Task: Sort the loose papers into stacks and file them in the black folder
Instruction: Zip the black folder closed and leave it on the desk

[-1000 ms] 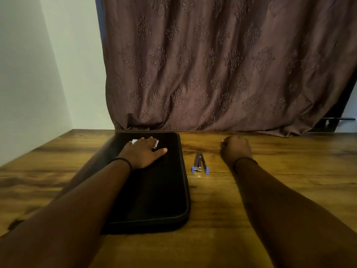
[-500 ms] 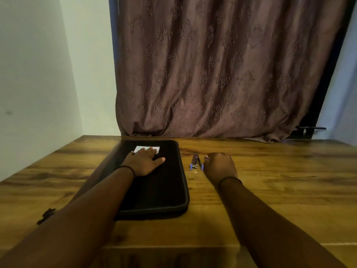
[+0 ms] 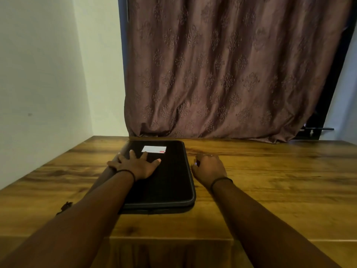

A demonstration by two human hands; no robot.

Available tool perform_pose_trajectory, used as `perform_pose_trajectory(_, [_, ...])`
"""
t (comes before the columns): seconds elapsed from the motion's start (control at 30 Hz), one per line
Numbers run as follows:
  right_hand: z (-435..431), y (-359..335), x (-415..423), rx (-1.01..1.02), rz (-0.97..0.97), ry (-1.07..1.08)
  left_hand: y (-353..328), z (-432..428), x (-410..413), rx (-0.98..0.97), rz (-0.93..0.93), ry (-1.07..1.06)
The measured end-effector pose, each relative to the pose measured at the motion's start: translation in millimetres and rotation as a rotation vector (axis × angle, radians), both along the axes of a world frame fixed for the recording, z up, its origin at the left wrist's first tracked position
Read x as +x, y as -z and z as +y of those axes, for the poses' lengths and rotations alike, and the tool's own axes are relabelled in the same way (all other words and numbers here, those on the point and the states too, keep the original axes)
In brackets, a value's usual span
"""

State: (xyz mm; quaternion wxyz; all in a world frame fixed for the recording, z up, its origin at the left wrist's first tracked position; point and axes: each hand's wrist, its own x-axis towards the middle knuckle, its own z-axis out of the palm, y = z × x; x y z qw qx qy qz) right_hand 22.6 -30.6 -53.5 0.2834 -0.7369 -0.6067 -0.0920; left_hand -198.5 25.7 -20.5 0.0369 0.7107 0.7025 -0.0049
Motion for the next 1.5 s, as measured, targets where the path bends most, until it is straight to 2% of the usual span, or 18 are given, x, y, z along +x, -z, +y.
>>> perform_pose_trajectory(0.33, [12.2,3.3,-3.2,0.033,-0.003,-0.094,3.4,8.4,-7.8,0.032,0.001,0.046])
perform_pose_trajectory(0.43, [8.9,1.2,4.3,0.117,-0.08,0.014,2.6,7.4,-9.0,0.041,-0.005,0.047])
perform_pose_trajectory(0.5, [10.1,2.4,13.9,0.103,-0.122,0.107,2.3,7.6,-8.0,0.045,-0.006,0.05])
perform_pose_trajectory(0.6, [9.6,2.0,22.2,0.024,0.026,0.201,1.9,5.7,-8.0,0.052,-0.005,0.05])
perform_pose_trajectory(0.73, [12.4,-1.3,22.8,-0.097,0.165,0.152,1.7,5.7,-8.8,0.05,-0.015,0.05])
perform_pose_trajectory(1.07, [22.1,0.5,23.8,-0.089,0.082,0.126,1.7,4.5,-8.4,0.063,-0.01,0.059])
perform_pose_trajectory(1.23, [21.9,3.4,19.8,-0.05,-0.07,0.128,2.5,5.1,-8.3,0.074,-0.014,0.069])
perform_pose_trajectory(1.33, [20.2,2.8,18.3,-0.07,-0.059,0.123,2.7,5.5,-8.8,0.084,-0.004,0.069])
perform_pose_trajectory(1.5, [18.8,2.0,18.4,-0.036,-0.135,0.123,5.6,8.6,-9.6,0.186,-0.066,0.084])
